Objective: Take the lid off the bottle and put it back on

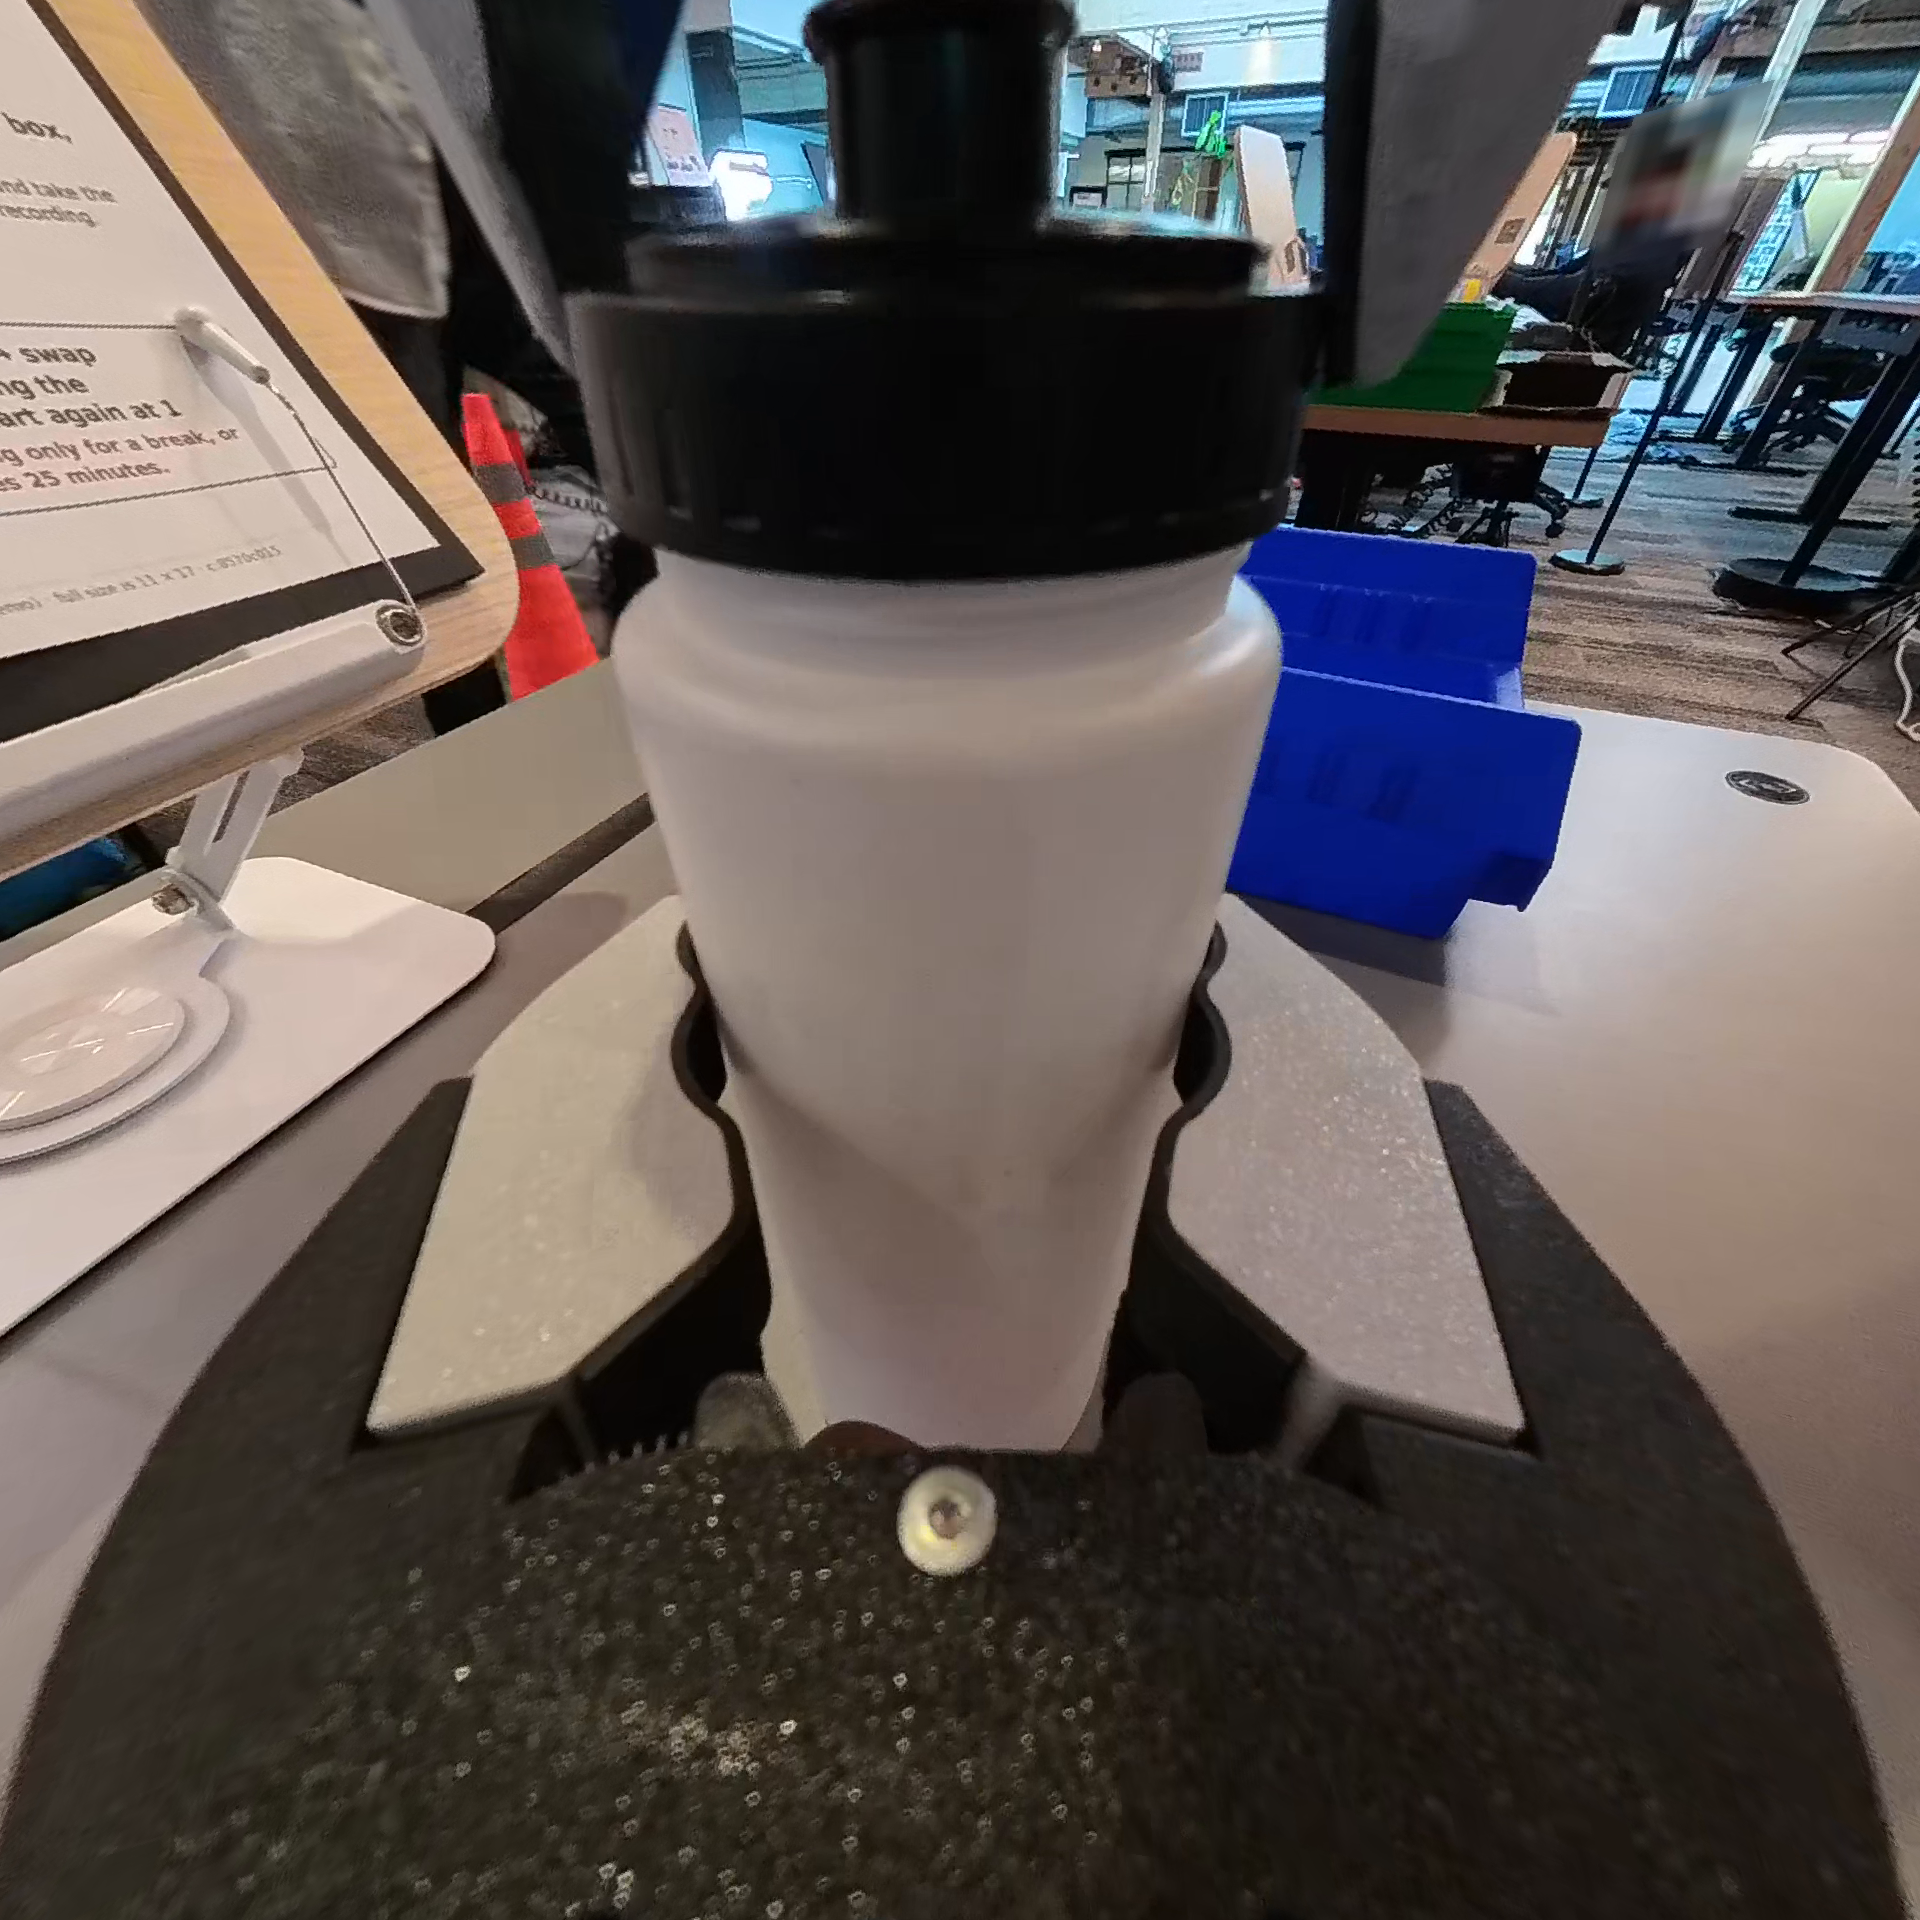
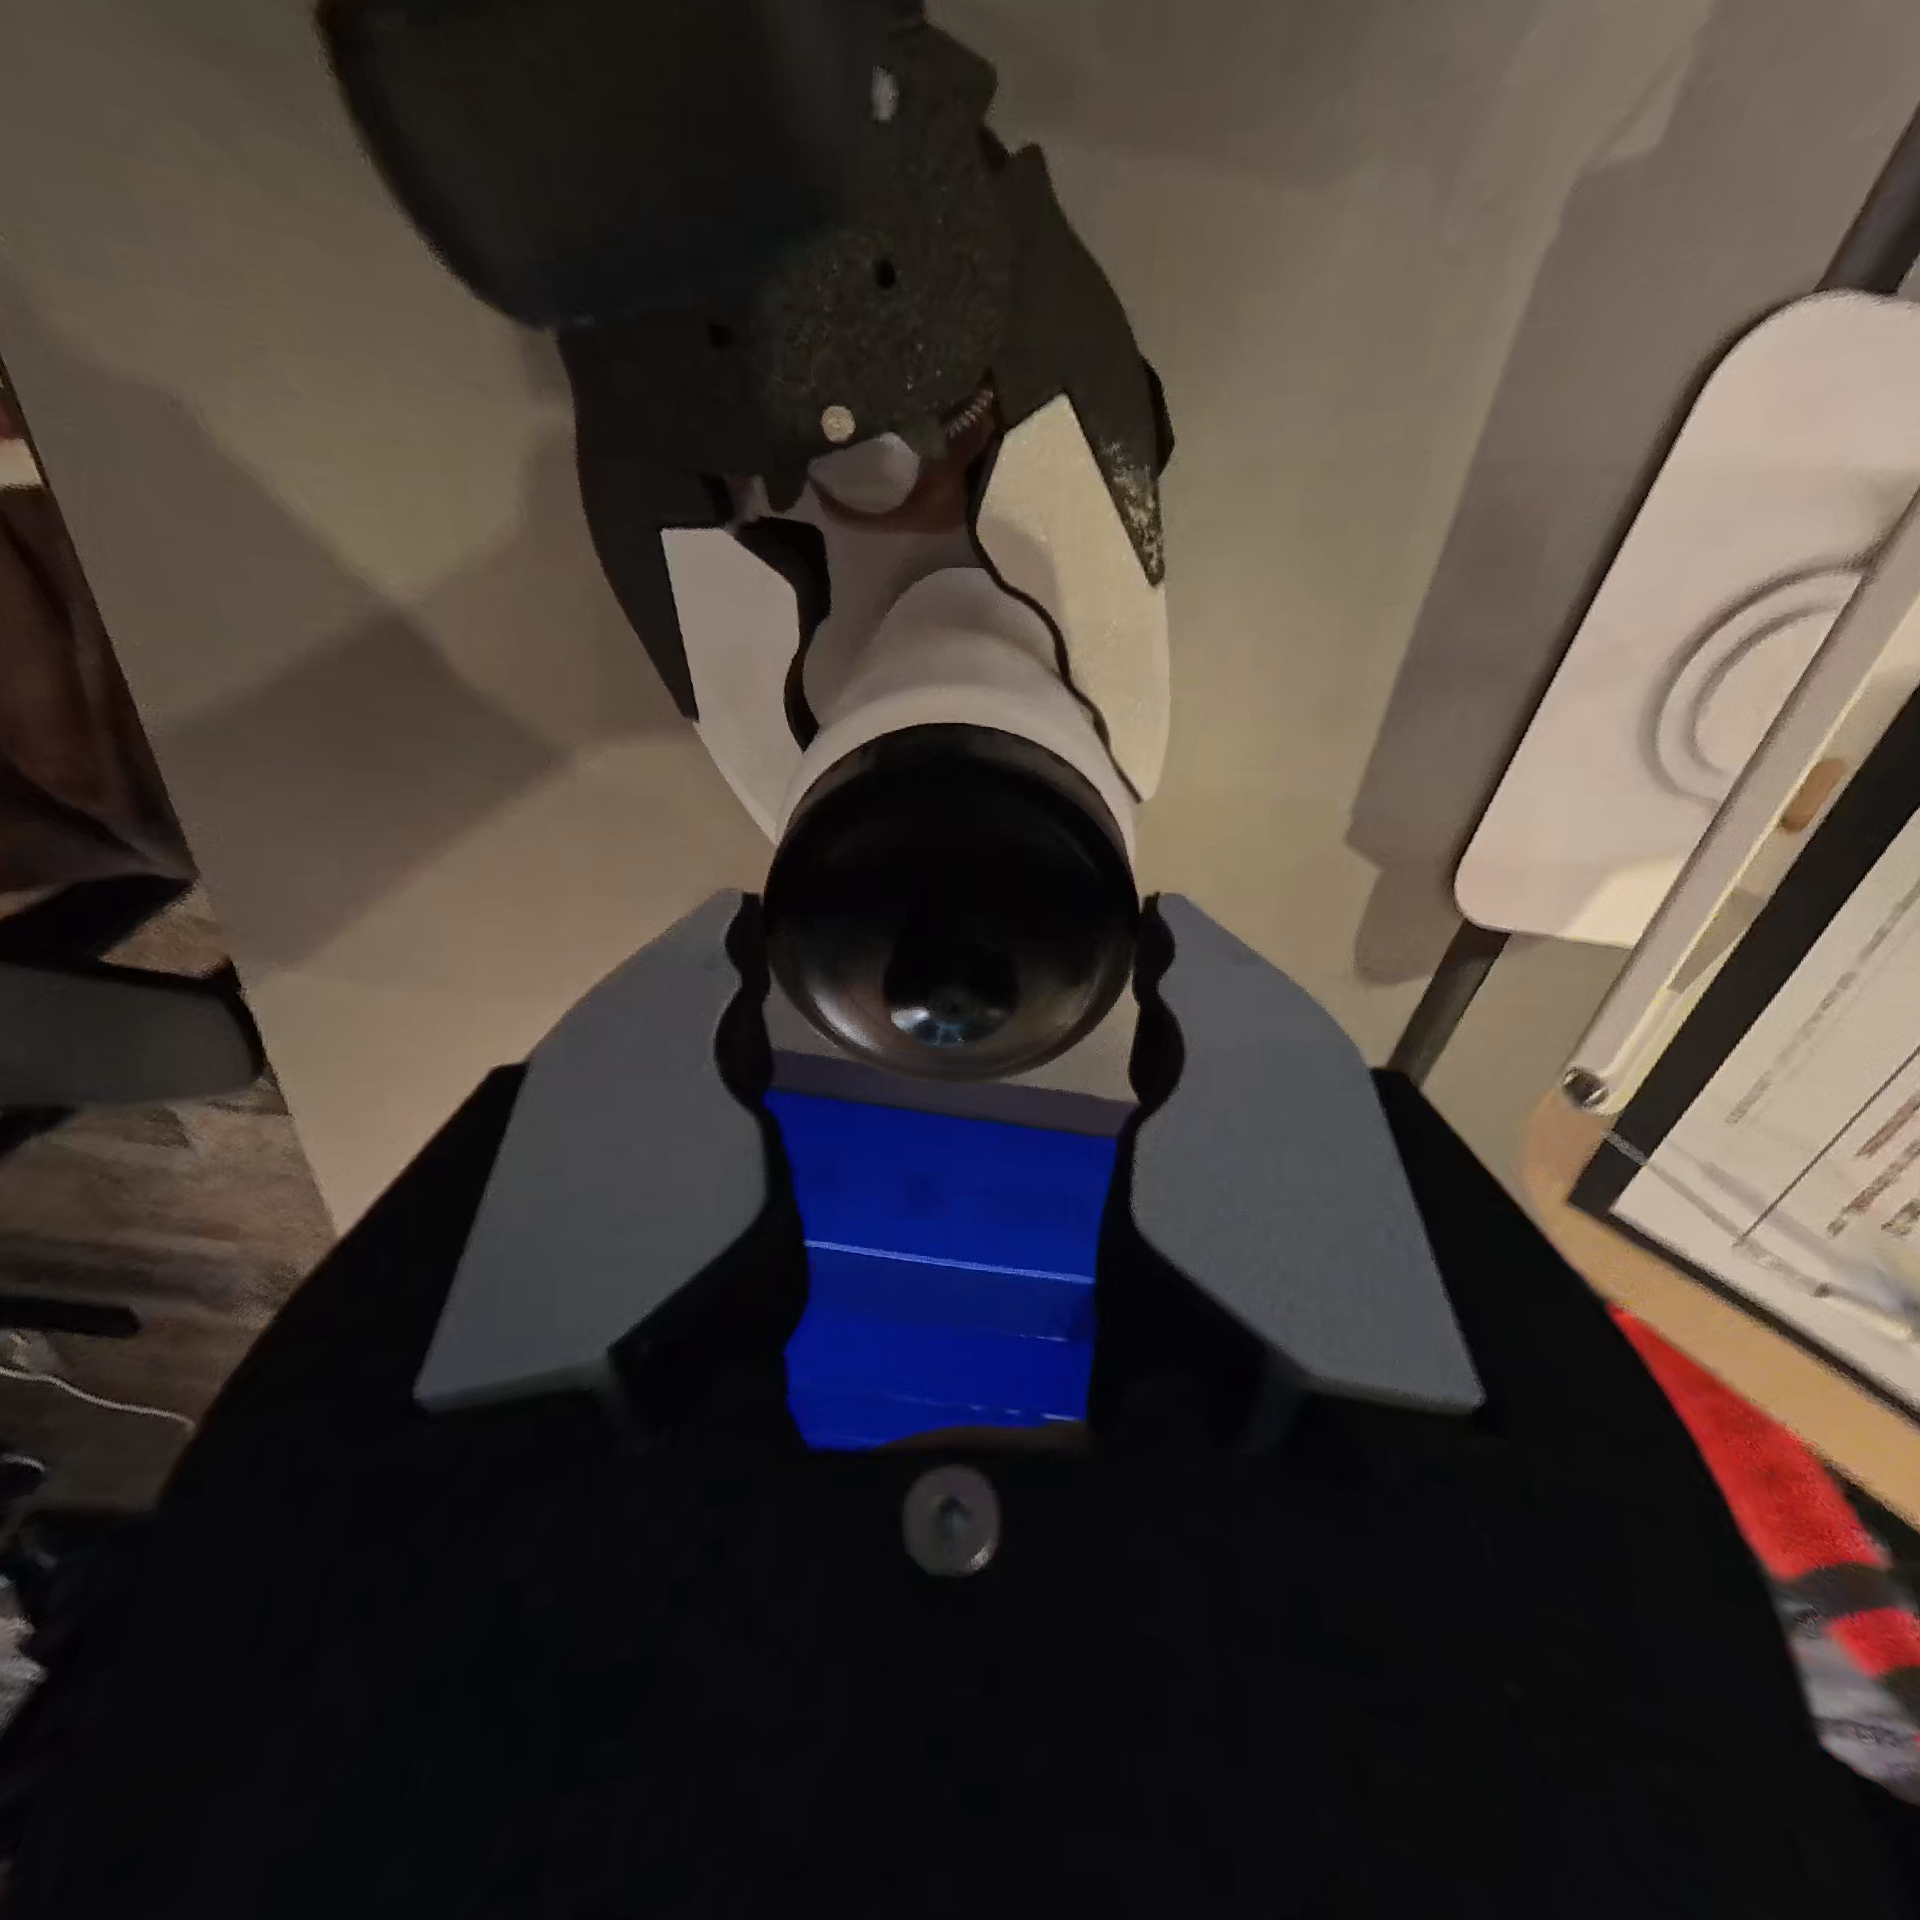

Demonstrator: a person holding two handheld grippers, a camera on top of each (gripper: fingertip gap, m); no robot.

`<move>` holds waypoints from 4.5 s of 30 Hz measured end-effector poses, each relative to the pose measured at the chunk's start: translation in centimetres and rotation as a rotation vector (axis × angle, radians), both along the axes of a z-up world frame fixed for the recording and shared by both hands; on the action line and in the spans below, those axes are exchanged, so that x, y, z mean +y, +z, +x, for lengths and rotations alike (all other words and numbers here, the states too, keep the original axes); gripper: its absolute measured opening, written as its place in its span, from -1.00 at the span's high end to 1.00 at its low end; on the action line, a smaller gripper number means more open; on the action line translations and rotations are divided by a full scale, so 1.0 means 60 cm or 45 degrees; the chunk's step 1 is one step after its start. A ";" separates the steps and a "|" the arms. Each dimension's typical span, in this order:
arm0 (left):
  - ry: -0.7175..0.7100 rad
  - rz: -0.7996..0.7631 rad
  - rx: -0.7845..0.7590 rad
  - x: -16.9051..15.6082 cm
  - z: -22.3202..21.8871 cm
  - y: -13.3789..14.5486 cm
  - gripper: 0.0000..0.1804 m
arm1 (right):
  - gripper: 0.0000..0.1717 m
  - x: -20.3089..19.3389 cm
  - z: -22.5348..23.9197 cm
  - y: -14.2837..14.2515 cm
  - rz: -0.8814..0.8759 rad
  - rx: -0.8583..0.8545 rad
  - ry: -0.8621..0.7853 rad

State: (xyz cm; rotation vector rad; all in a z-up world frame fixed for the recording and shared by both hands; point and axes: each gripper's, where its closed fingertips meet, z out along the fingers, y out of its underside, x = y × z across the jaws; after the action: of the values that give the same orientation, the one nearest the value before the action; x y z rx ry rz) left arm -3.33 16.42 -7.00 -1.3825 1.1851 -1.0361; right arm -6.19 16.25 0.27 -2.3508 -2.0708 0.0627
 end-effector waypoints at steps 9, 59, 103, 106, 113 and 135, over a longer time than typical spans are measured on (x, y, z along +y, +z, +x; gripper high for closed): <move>-0.010 -0.004 0.009 -0.007 0.003 -0.001 0.05 | 0.21 -0.009 0.006 0.000 -0.060 -0.170 -0.756; -0.042 -0.010 0.038 -0.017 0.001 -0.003 0.05 | 0.19 -0.017 0.007 -0.006 0.089 -0.070 -0.166; -0.104 -0.026 0.056 -0.026 -0.007 -0.005 0.05 | 0.03 -0.033 0.046 0.037 0.291 0.305 0.519; -0.118 -0.026 0.056 -0.028 -0.006 -0.005 0.05 | 0.00 -0.027 0.038 0.032 0.225 0.220 0.600; -0.127 -0.016 0.064 -0.034 -0.003 -0.005 0.05 | 0.12 -0.023 0.016 -0.004 0.107 0.225 0.726; -0.142 -0.026 0.062 -0.042 0.004 -0.006 0.06 | 0.19 -0.037 0.011 -0.007 0.088 0.061 0.742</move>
State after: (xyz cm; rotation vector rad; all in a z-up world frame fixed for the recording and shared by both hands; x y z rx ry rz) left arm -3.08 13.89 -7.33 -1.3770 1.3032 -1.1002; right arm -5.52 14.02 -0.18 -1.6169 -2.6009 0.0480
